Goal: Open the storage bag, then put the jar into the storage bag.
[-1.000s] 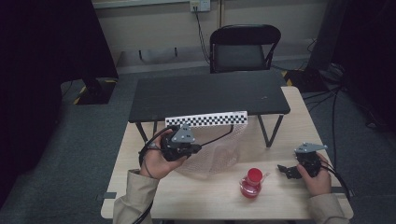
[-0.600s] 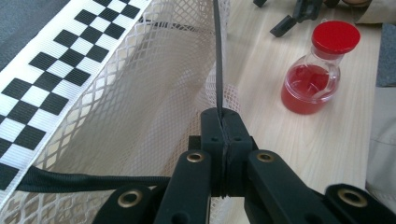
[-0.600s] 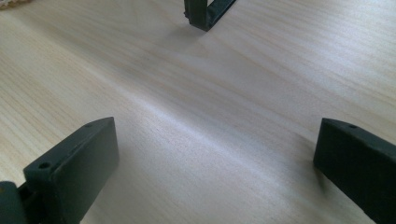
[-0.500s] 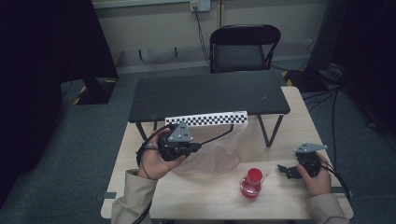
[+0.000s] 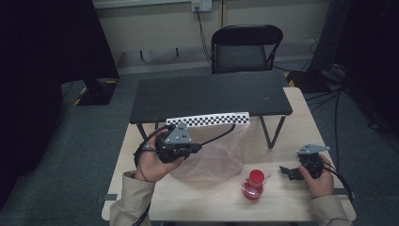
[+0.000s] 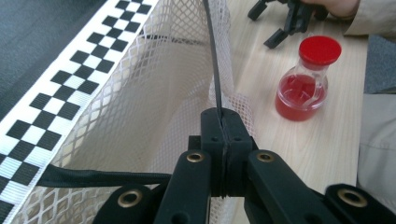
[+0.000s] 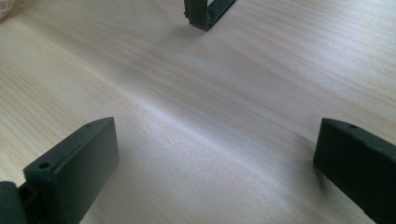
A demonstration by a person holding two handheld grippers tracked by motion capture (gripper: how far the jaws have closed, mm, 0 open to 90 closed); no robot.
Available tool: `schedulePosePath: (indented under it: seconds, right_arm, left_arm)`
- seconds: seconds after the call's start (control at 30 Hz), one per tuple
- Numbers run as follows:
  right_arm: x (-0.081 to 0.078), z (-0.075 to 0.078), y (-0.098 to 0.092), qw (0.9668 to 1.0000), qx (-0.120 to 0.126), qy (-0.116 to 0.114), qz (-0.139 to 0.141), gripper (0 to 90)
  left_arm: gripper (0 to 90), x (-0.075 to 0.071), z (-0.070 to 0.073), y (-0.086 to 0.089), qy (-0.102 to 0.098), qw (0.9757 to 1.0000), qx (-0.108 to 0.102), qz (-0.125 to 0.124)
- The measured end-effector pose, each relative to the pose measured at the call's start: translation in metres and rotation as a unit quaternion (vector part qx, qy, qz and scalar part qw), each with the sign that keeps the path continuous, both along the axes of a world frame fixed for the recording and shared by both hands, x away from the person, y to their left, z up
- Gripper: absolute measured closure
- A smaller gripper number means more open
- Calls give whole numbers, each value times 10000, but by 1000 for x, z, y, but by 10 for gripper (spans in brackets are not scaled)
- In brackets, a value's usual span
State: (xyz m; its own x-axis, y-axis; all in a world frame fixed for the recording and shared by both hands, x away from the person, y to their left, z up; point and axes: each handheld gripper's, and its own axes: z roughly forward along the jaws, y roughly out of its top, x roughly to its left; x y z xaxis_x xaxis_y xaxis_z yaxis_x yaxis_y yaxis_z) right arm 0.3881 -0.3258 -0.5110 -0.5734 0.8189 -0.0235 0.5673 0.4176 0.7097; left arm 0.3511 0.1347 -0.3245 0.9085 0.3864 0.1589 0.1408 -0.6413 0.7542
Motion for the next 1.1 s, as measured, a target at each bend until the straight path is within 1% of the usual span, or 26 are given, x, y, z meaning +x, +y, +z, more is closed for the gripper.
schedulePosePath:
  seconds: [0.07, 0.1, 0.13, 0.2, 0.23, 0.27, 0.33, 0.37, 0.43, 0.47, 0.57, 0.6, 0.73, 0.8, 0.9, 1.0, 1.1]
  right_arm:
    - [0, 0, 0, 10000, 1, 1, -1, 0]
    - [0, 0, 0, 10000, -1, 0, 2, 0]
    - [0, 0, 0, 10000, -1, -2, 4, 0]
    - [0, 0, 0, 10000, -1, -4, 10, 0]
    - [0, 0, 0, 10000, -1, -2, 10, 0]
    - [0, 0, 0, 10000, -2, -4, 15, 0]
    - [0, 0, 0, 10000, -4, -3, 20, 0]
    - [0, 0, 0, 10000, -4, -3, 20, 0]
    - [0, 0, 0, 10000, -7, -4, 20, 0]
    - [0, 0, 0, 10000, -13, -13, 15, 0]
    - [-1, 0, 1, 10000, -12, -12, -8, 0]
    - [-2, 0, 1, 10000, -14, -7, 32, 0]
    - [-6, 0, 5, 9998, -11, -24, 210, 7]
    - [-10, 1, 7, 9994, 52, -39, 347, 31]
    - [-16, 1, 10, 9979, 119, -37, 641, 48]
    - [-19, 4, 10, 9965, 376, -13, 746, 36]
    - [-22, 7, 9, 9936, 673, -29, 910, 38]
  left_arm:
    - [898, 0, 1, 1, 6, 10000, -46, 1]
    - [898, 0, 1, 1, 1, 10000, -30, -4]
    - [898, 0, 1, 1, 7, 10000, -74, 11]
    - [898, 0, 2, 1, -3, 10000, -78, 2]
    - [898, 0, 2, 2, 15, 9999, -114, -2]
    - [898, 0, 2, 2, 26, 9999, -97, -10]
    - [898, 1, 1, 3, 54, 9998, -166, -14]
    - [898, 1, 1, 4, 52, 9999, -146, -33]
    - [898, 2, 1, 4, 60, 9998, -178, -33]
    - [898, 2, 1, 3, 52, 9999, -145, -38]
    - [898, 2, 1, 4, 59, 9998, -184, -45]
    - [898, 2, 1, 5, 64, 9998, -205, -52]
    - [898, 2, 0, 5, 64, 9998, -174, -61]
    - [898, 2, 0, 5, 79, 9998, -171, -58]
    - [898, 3, -1, 4, 90, 9998, -161, -65]
    - [898, 2, 0, 4, 98, 9998, -147, -64]
    - [898, 2, 0, 5, 96, 9998, -159, -64]
